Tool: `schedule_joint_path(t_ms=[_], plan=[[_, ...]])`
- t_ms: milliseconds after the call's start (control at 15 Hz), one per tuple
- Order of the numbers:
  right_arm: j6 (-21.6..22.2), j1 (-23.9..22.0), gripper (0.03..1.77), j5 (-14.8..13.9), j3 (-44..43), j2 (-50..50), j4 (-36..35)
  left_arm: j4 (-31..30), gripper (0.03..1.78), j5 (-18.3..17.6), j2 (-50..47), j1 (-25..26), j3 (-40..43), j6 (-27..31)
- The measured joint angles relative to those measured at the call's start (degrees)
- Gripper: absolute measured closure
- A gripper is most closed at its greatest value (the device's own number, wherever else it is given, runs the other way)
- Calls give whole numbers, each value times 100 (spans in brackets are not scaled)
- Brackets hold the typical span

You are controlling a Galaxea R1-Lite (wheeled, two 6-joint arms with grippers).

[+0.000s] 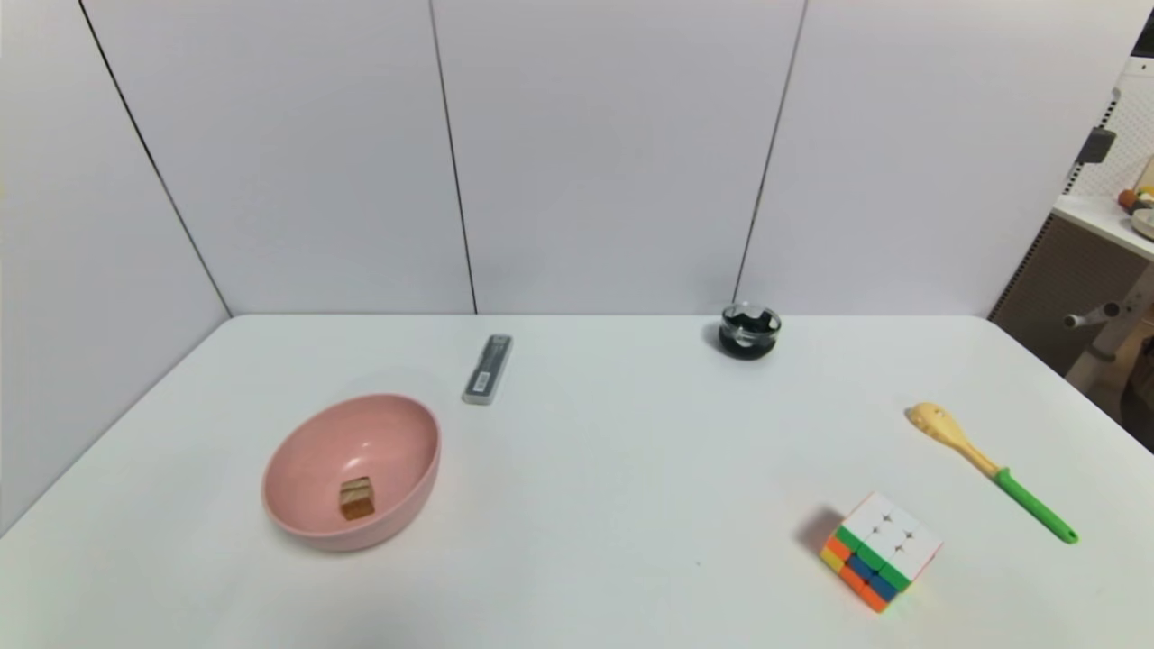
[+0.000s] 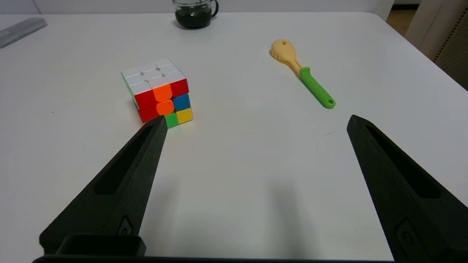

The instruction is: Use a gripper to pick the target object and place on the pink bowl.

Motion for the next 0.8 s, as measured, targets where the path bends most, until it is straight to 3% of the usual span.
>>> schedule_joint_path(t_ms=[800], plan=[[30,2,10,0,0,0,2,-15,12,45,-289,-13,2,-234]])
